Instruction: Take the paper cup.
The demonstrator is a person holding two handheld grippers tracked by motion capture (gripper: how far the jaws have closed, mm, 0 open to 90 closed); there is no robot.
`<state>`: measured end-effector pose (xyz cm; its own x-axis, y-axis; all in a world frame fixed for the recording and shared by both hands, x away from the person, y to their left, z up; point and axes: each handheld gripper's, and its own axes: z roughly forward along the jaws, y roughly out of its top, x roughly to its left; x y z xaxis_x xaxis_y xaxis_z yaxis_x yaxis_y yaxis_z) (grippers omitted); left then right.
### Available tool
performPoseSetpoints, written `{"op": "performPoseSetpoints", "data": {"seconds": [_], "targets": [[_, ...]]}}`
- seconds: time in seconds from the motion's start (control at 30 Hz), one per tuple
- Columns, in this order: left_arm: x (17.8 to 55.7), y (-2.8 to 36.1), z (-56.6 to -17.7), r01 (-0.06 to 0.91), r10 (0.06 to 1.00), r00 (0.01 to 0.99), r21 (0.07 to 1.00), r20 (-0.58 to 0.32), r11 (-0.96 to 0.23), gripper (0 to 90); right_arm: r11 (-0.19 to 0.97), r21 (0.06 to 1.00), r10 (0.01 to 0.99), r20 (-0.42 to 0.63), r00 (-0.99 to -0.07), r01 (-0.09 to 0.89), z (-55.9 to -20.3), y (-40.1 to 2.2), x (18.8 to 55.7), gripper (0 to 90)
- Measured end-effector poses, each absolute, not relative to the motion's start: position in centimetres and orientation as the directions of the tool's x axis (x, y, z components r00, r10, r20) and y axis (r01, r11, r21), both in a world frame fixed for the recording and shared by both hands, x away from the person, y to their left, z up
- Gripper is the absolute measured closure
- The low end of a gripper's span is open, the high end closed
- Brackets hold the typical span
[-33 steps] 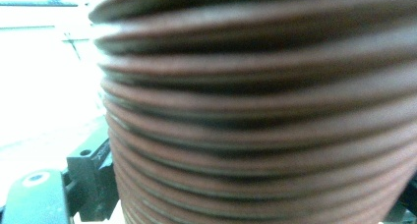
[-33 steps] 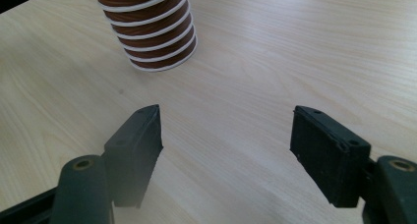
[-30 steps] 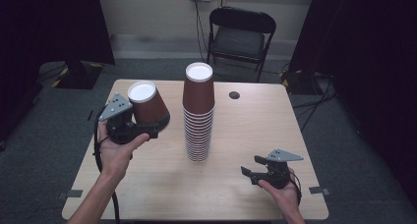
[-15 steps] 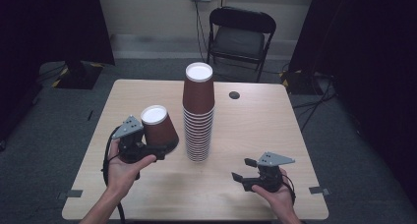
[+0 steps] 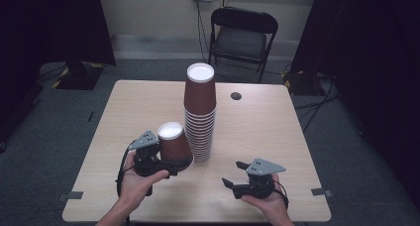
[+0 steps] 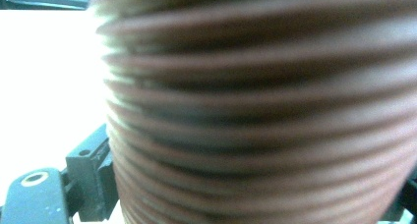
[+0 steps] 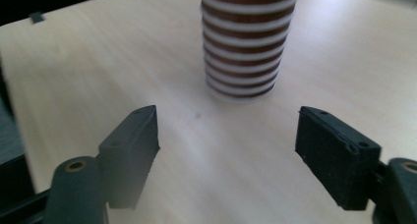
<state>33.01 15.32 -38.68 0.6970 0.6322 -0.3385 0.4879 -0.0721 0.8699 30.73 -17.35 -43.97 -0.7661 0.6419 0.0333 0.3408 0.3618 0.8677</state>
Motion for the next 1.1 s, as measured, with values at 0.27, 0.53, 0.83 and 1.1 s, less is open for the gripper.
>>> {"op": "performPoseSetpoints", "data": {"seconds": [0.27,0.53,0.83,1.1], "targets": [[32.6,14.6,-39.1,0.549,0.584,0.681,0.836,-0.442,-0.008,11.4,0.354,0.895,0.605,0.002,-0.797,0.271,-43.3,-14.9,30.1,32.3],[32.0,14.2,-38.7,0.620,0.524,0.642,0.781,-0.560,0.076,11.4,0.369,0.912,0.588,-0.078,-0.805,0.181,-42.7,-12.6,29.7,47.7],[32.1,14.3,-38.5,0.674,0.446,0.613,0.726,-0.652,0.135,11.4,0.295,0.953,0.598,-0.131,-0.791,0.065,-41.0,-10.9,29.8,59.4],[32.2,14.1,-38.7,0.718,0.399,0.581,0.677,-0.710,0.160,11.5,0.259,0.966,0.584,-0.160,-0.796,-0.005,-40.4,-10.0,30.0,65.2]]}}
